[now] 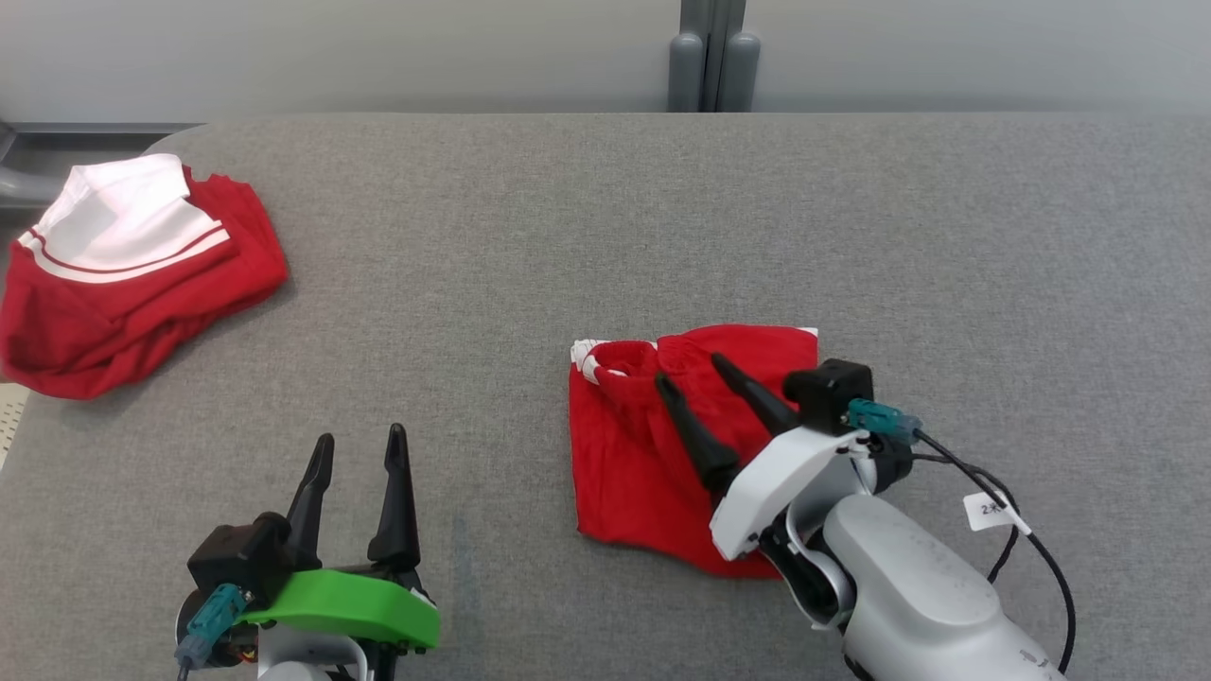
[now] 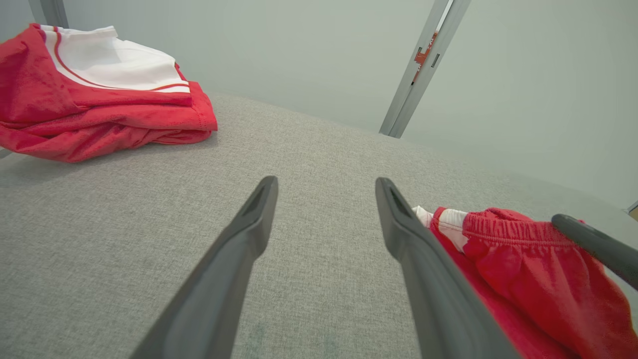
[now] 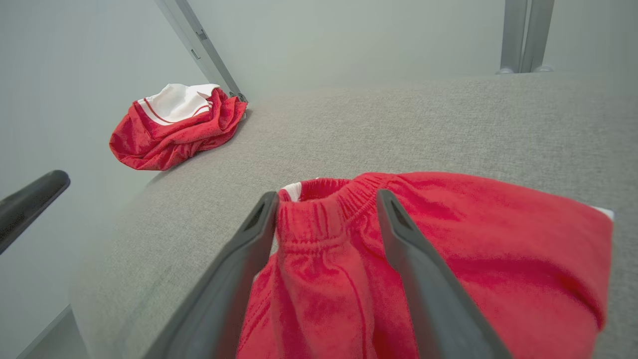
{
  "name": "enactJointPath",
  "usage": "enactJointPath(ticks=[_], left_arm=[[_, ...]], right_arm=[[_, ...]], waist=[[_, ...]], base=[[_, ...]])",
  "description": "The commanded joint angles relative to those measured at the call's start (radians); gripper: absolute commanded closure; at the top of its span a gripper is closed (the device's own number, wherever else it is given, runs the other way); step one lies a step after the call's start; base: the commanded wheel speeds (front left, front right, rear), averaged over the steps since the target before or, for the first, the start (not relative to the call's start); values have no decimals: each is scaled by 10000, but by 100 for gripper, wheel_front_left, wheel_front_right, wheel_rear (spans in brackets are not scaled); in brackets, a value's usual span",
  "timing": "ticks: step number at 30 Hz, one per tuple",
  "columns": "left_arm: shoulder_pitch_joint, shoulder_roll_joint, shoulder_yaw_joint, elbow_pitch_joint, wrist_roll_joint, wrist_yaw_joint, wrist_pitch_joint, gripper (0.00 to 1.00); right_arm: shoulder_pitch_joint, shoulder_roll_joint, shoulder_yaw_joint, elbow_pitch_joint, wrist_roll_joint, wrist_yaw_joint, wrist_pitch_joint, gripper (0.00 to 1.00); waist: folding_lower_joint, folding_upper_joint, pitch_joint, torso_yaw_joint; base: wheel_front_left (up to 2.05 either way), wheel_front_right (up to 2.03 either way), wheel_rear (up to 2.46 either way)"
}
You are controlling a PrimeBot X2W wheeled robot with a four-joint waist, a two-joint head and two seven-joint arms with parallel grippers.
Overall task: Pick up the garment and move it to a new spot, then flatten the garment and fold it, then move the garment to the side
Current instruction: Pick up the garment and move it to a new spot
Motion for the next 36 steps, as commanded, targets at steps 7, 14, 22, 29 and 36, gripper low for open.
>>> enactJointPath(ticks=[7,14,22,29,36], left_arm=[[-181,25,-95,-23,-46,-7,-53,0],[-234,11,-116,23,-80,-19,-71,0],[-341,-64,-226,149,-87,-94,-103,0],[-391,-125,-296,297,-97,-122,-134,0],[-363,-137,-257,346,-93,-91,-142,0]], right_arm=[[330,-19,-1791,-442,-1027,0,-303,0],[473,-16,-2347,-52,-2703,0,-15,50],[524,-22,-736,165,-2646,0,562,100],[229,-23,725,521,-2009,0,835,100],[104,-20,1647,996,-1521,0,1010,100]], waist=[[0,0,80,143],[0,0,124,399],[0,0,193,743],[0,0,237,1002],[0,0,273,1007]], base=[[0,0,0],[0,0,0],[0,0,0],[0,0,0],[0,0,0]])
